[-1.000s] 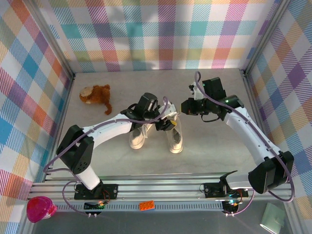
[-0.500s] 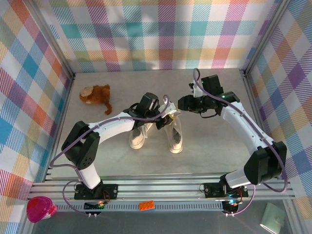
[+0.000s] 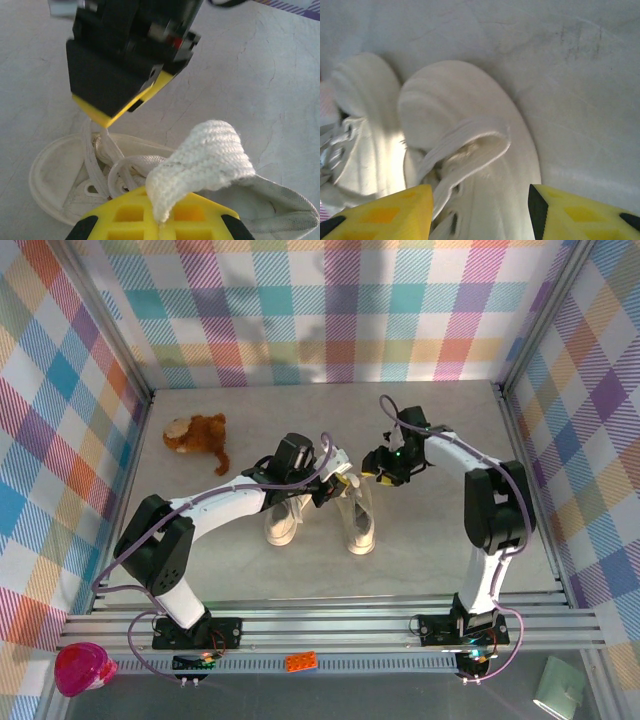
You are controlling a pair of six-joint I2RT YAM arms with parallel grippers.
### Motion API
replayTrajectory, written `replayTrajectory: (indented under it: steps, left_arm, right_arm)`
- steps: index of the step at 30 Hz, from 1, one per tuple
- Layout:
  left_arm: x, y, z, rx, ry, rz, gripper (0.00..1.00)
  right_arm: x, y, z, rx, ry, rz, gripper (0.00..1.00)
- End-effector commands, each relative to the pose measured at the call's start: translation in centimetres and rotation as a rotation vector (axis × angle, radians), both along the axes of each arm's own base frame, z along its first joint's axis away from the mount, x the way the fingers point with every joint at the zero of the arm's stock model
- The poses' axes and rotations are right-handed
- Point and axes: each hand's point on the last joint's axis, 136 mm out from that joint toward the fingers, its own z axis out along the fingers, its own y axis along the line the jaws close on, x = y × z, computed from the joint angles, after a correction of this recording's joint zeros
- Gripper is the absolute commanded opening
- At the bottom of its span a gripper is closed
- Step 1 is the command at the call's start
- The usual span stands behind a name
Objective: Tie the shoes
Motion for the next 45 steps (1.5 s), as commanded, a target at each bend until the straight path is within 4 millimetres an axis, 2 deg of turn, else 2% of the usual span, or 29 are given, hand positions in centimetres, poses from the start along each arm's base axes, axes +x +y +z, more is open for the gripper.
replayTrajectory:
  steps: [1, 5, 7, 9, 11, 15, 20, 24, 27, 32, 36, 39, 42, 45]
  left_arm:
    - [0.0, 0.2, 0.9, -0.04, -0.001, -0.005, 0.0]
    - [0.2, 0.5, 0.7, -0.034, 0.011, 0.007, 0.0]
    - [0.3, 0.8, 1.0, -0.033, 0.009, 0.016, 0.0]
    - [0.3, 1.4, 1.5, -0.029, 0.004, 0.03, 0.0]
    - [0.3, 2.1, 2.1, -0.03, -0.005, 0.044, 0.0]
    - [-0.2, 3.5, 2.9, -0.023, -0.008, 0.056, 0.0]
    - [-1.0, 4.3, 3.0, -0.013, 0.008, 0.063, 0.0]
    - [-1.5, 4.7, 3.3, -0.022, 0.013, 0.074, 0.0]
    - [-1.8, 5.2, 3.3, -0.011, 0.019, 0.085, 0.0]
    - [-2.0, 7.4, 2.8, 0.029, 0.082, 0.171, 0.0]
    - [-2.6, 9.9, 2.5, 0.024, 0.124, 0.258, 0.0]
    - [-3.4, 10.4, 2.6, 0.008, 0.153, 0.278, 0.0]
    - [-4.2, 9.4, 3.4, -0.015, 0.168, 0.255, 0.0]
    - [-5.9, 6.3, 4.7, 0.011, 0.106, 0.169, 0.0]
  right_arm:
    - [2.2, 1.8, 0.9, 0.073, -0.04, 0.003, 0.54]
    - [3.0, 2.7, -1.2, 0.102, 0.007, 0.024, 0.49]
    - [3.3, 2.8, -1.7, 0.103, 0.003, 0.026, 0.32]
    - [3.6, 2.4, -1.6, 0.08, -0.025, 0.023, 0.1]
    - [3.9, 1.5, -1.1, 0.045, -0.064, 0.015, 0.0]
    - [4.4, -1.7, 0.6, -0.05, -0.159, -0.037, 0.0]
    - [4.0, -5.2, 2.8, -0.145, -0.253, -0.086, 0.0]
    - [3.6, -6.8, 4.3, -0.194, -0.306, -0.107, 0.0]
    - [3.2, -7.7, 4.5, -0.215, -0.306, -0.118, 0.0]
    - [1.7, -9.0, 4.5, -0.239, -0.298, -0.137, 0.0]
    - [0.0, -9.2, 4.3, -0.243, -0.291, -0.127, 0.0]
    - [-0.6, -8.9, 4.0, -0.223, -0.282, -0.103, 0.0]
    - [-0.2, -7.4, 4.7, -0.179, -0.297, -0.05, 0.0]
    - [0.6, -4.4, 6.1, -0.136, -0.323, 0.063, 0.0]
